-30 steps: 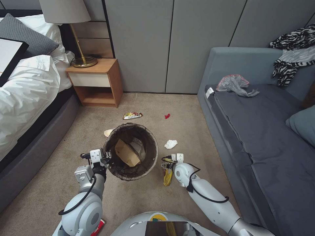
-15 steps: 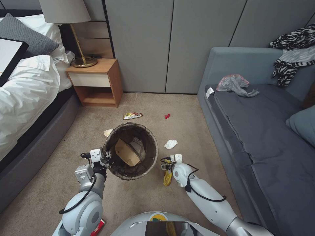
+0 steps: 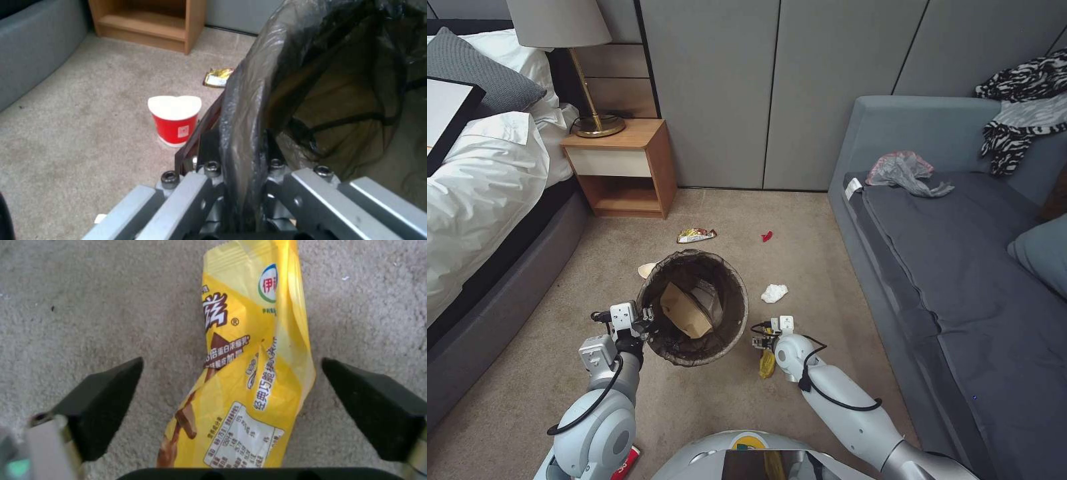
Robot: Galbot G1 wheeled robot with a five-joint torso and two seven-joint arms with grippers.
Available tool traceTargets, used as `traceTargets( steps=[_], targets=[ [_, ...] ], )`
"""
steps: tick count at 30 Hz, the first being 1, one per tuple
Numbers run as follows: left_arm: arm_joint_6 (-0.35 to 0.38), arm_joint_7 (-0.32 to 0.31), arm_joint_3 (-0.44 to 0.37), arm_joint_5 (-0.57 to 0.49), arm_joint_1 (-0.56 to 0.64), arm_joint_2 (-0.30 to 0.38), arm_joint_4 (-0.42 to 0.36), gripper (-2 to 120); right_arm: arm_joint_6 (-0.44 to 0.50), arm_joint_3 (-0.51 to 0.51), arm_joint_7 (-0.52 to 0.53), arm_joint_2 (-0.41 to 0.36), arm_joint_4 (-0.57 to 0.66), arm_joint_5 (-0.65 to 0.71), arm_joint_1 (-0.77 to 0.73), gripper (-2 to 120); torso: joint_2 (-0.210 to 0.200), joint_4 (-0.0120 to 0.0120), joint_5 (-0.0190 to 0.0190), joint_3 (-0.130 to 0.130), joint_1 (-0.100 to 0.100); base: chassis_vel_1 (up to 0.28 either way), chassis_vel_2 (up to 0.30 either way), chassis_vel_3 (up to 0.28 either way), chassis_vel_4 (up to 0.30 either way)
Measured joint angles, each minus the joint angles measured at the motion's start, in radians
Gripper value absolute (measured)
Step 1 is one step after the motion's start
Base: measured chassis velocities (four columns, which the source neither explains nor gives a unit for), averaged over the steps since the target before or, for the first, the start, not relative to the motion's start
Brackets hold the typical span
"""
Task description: Pick up the trash bin, then pick up the garbage from the floor and place it into the trash bin.
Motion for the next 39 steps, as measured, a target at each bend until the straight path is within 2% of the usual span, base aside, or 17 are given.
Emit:
traceTargets(
  steps=[5, 8, 9, 12, 13, 15, 16, 19, 20, 22, 27, 28, 29, 39],
  targets=[
    [0.000, 0.000, 0.000, 0.000, 0.001, 0.000, 0.000, 0, 0.000, 0.000, 0.001, 0.001, 0.000, -0.001, 0.000, 86, 0.000, 0.0000, 0.0000, 0.000, 0.000, 0.000, 0.000, 0.000, 0.000],
    [-0.001, 0.000, 0.001, 0.000, 0.000, 0.002, -0.001, 0, 0.000, 0.002, 0.003, 0.002, 0.000, -0.006, -0.006, 69, 0.000, 0.0000, 0.0000, 0.000, 0.000, 0.000, 0.000, 0.000, 0.000],
    [-0.001, 0.000, 0.001, 0.000, 0.000, 0.002, -0.001, 0, 0.000, 0.002, 0.003, 0.002, 0.000, -0.006, -0.006, 69, 0.000, 0.0000, 0.0000, 0.000, 0.000, 0.000, 0.000, 0.000, 0.000],
    [-0.001, -0.001, 0.003, 0.000, 0.000, 0.003, -0.001, 0, 0.001, 0.005, 0.006, 0.002, 0.001, -0.011, -0.013, 53, 0.000, 0.0000, 0.0000, 0.000, 0.000, 0.000, 0.000, 0.000, 0.000],
    [-0.001, -0.001, 0.003, 0.000, 0.000, 0.003, -0.001, 0, 0.001, 0.005, 0.006, 0.002, 0.001, -0.011, -0.013, 53, 0.000, 0.0000, 0.0000, 0.000, 0.000, 0.000, 0.000, 0.000, 0.000],
    [-0.001, -0.001, 0.004, 0.000, 0.000, 0.004, -0.001, 0, 0.001, 0.006, 0.008, 0.002, 0.002, -0.014, -0.016, 43, 0.000, -0.0001, -0.0001, 0.000, 0.000, 0.000, 0.000, 0.000, 0.000],
    [-0.001, -0.001, 0.004, 0.000, 0.000, 0.004, -0.001, 0, 0.001, 0.006, 0.008, 0.002, 0.002, -0.014, -0.016, 43, 0.000, -0.0001, -0.0001, 0.000, 0.000, 0.000, 0.000, 0.000, 0.000],
    [-0.002, -0.001, 0.004, 0.000, 0.000, 0.005, -0.002, 0, 0.002, 0.007, 0.010, 0.003, 0.002, -0.015, -0.017, 30, 0.000, -0.0001, 0.0000, 0.000, 0.000, 0.000, 0.000, 0.000, 0.000],
    [-0.002, -0.001, 0.004, 0.000, 0.000, 0.005, -0.002, 0, 0.002, 0.007, 0.010, 0.003, 0.002, -0.015, -0.017, 30, 0.000, -0.0001, 0.0000, 0.000, 0.000, 0.000, 0.000, 0.000, 0.000],
    [-0.002, -0.001, 0.004, 0.000, 0.001, 0.005, -0.003, 0, 0.002, 0.007, 0.011, 0.003, 0.003, -0.014, -0.018, 19, 0.000, 0.0000, 0.0002, 0.000, 0.000, 0.000, 0.000, 0.000, 0.000],
    [-0.003, -0.001, 0.004, 0.000, 0.001, 0.005, -0.003, 0, 0.002, 0.007, 0.012, 0.003, 0.004, -0.014, -0.018, 14, 0.000, 0.0000, 0.0002, 0.000, 0.000, 0.000, 0.000, 0.000, 0.000],
    [-0.003, -0.001, 0.004, 0.000, 0.002, 0.005, -0.003, 0, 0.003, 0.007, 0.014, 0.003, 0.006, -0.014, -0.018, 4, 0.000, 0.0000, 0.0002, 0.000, 0.000, 0.000, 0.000, 0.000, 0.000],
    [-0.003, -0.001, 0.004, 0.000, 0.002, 0.005, -0.003, 0, 0.003, 0.007, 0.014, 0.003, 0.006, -0.014, -0.018, 0, 0.000, 0.0000, 0.0002, 0.000, 0.000, 0.000, 0.000, 0.000, 0.000],
    [-0.004, -0.001, 0.004, 0.000, 0.001, 0.005, -0.003, 0, 0.004, 0.008, 0.017, 0.003, 0.009, -0.014, -0.018, 0, 0.000, 0.0000, 0.0002, 0.000, 0.000, 0.000, 0.000, 0.000, 0.000]
  ],
)
